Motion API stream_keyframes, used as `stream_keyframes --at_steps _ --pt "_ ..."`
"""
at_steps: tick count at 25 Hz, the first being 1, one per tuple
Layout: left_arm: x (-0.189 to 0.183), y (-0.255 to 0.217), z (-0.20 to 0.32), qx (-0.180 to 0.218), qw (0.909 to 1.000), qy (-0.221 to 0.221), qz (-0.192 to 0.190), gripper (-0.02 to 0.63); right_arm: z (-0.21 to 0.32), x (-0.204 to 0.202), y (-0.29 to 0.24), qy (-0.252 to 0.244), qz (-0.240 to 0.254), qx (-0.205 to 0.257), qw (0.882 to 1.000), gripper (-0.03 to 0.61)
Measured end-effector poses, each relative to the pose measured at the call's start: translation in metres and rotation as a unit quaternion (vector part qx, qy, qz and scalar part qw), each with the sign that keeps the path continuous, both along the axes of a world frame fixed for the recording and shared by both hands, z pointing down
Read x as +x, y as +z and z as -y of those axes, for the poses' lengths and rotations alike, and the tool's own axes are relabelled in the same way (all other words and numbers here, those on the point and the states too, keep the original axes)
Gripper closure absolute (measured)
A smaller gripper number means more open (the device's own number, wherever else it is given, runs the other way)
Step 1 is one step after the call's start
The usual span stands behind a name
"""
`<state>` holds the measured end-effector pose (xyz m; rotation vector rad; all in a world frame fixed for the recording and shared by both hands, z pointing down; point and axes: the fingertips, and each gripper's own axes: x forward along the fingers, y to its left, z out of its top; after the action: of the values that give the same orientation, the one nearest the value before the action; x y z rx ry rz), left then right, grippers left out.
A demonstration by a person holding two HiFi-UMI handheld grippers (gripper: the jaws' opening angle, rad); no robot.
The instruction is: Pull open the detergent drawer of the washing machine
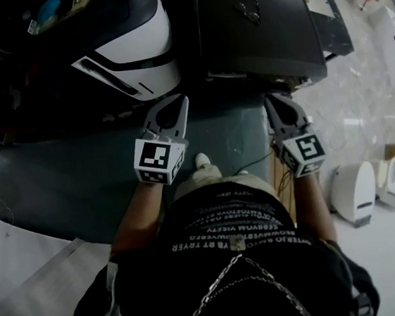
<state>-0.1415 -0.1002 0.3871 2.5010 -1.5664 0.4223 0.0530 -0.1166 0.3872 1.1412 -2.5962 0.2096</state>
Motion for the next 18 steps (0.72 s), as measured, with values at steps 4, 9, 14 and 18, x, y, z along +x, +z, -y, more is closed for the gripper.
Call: stream_keyframes --at_steps 4,9,14,18 --pt "-0.007 0.0 0.015 0.004 0.9998 0.02 0.001 0.609 0.012 -0.012 0.002 0.011 -0.012 0.001 1.0 0.575" --pt "-0.008 0.01 0.025 -0.009 0.9993 0.034 -0.012 0.609 0.022 -0.019 0.001 0.009 -0.028 0.004 1.0 0.575" --pt "-0.006 0.024 0.038 -0.022 0.9991 0.034 -0.011 0.61 0.036 -0.019 0.012 0.007 -0.031 -0.019 0.999 0.575" --pt "-0.006 0.039 0.05 -0.036 0.999 0.026 -0.004 0.61 0.054 -0.015 0.035 0.002 -0.035 -0.034 0.999 0.575"
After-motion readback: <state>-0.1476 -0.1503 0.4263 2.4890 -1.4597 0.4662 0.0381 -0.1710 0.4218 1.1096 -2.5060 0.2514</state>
